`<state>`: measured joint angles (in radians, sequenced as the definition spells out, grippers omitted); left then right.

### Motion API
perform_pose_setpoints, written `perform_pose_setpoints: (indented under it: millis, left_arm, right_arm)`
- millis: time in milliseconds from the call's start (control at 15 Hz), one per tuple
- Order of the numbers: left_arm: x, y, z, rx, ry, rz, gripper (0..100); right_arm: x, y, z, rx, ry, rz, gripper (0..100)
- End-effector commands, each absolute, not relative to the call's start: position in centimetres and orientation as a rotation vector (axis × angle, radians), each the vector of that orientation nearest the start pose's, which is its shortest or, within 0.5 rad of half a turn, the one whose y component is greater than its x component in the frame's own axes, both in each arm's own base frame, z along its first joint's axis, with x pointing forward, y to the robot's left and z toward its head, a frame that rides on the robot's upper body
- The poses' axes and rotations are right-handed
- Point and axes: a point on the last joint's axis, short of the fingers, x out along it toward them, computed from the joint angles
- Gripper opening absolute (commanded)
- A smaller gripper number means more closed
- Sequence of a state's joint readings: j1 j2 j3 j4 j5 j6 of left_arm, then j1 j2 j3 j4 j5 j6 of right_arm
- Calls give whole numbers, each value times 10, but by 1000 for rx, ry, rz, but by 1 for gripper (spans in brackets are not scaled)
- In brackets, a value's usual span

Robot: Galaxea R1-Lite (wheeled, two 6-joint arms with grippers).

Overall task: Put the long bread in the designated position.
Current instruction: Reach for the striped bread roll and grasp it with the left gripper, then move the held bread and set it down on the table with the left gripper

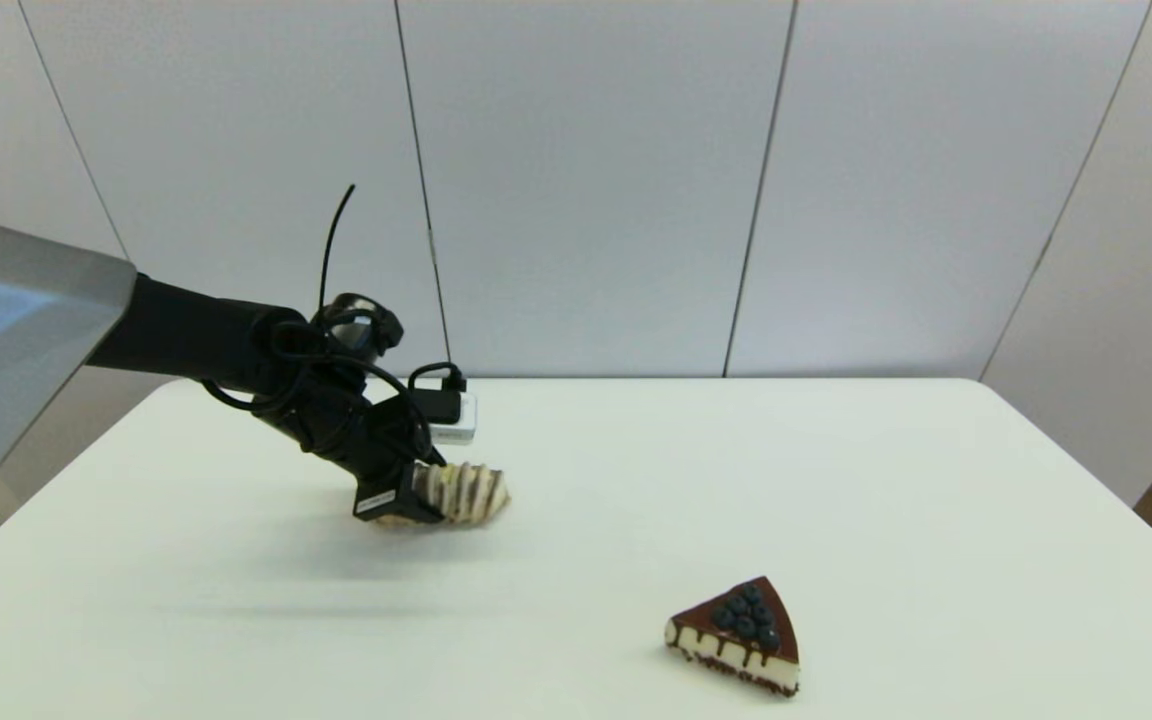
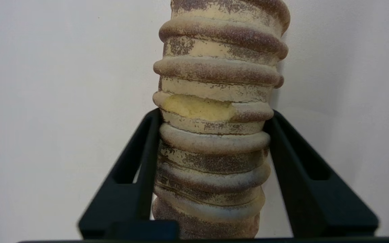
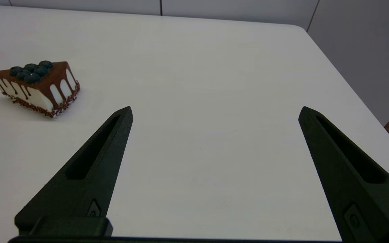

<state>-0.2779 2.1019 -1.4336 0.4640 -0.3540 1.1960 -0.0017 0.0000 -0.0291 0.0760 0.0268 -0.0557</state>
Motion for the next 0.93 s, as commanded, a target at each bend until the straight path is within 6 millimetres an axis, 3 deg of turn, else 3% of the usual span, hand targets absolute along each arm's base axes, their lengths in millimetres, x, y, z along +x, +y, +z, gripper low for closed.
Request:
perform_pose_setpoints:
  millis: [67,267,533,733,933]
  left_arm:
    - [361,-111,119,979,659,-1172,0]
    - [360,-112,122,962,639,-1188,0]
    - [354,-128,136,966,591,-1194,0]
    - [357,-150,157,978,501,-1189,0]
    - [355,-189,173,968,418,-1215,0]
  right_arm:
    - [-25,1,76,-56,48,27,100]
    - [-25,1,76,-56,48,27,100]
    - [-25,1,76,-56,48,27,100]
    - [-25,1,76,-56,48,27,100]
    - [-25,1,76,-56,48,27,100]
